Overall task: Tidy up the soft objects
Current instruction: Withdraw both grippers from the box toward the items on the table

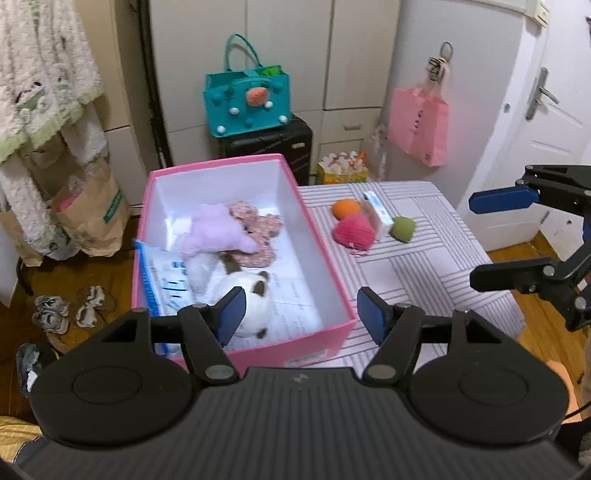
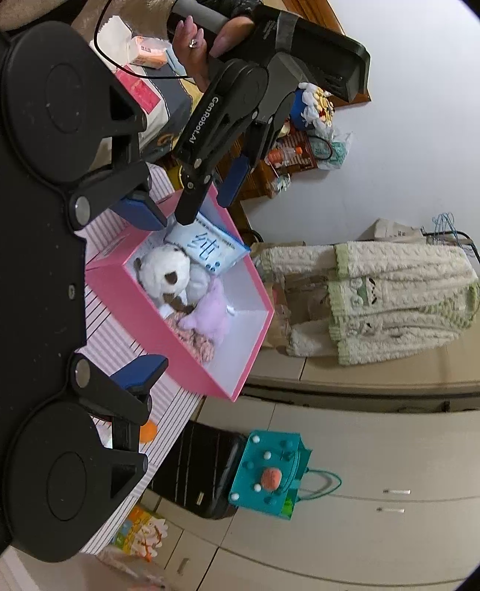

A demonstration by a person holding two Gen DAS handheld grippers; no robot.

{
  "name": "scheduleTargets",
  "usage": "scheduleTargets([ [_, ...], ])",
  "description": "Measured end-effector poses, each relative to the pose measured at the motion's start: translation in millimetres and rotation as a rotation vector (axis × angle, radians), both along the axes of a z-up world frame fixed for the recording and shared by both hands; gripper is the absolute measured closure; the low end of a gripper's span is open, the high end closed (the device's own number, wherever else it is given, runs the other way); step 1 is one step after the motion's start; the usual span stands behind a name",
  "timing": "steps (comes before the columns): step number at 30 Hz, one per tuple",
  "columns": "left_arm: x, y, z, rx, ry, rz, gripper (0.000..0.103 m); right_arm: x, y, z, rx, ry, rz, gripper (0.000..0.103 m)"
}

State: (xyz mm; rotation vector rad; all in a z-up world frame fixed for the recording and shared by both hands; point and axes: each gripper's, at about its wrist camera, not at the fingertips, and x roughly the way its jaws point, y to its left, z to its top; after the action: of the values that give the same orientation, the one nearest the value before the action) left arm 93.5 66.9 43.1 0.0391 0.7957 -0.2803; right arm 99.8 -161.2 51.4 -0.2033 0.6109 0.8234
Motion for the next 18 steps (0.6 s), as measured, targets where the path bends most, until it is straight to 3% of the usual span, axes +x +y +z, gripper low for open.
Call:
scheduleTargets([
  [9, 14, -45, -11, -0.022, 0.043, -0.110, 0.037, 6, -50, -20, 0.017, 0.033, -0.091, 0.024],
  [18, 33, -93, -31, -0.037, -0.004, -0.152, 0.039, 25, -93, -54, 0.010, 0.036, -0.166, 0.024],
])
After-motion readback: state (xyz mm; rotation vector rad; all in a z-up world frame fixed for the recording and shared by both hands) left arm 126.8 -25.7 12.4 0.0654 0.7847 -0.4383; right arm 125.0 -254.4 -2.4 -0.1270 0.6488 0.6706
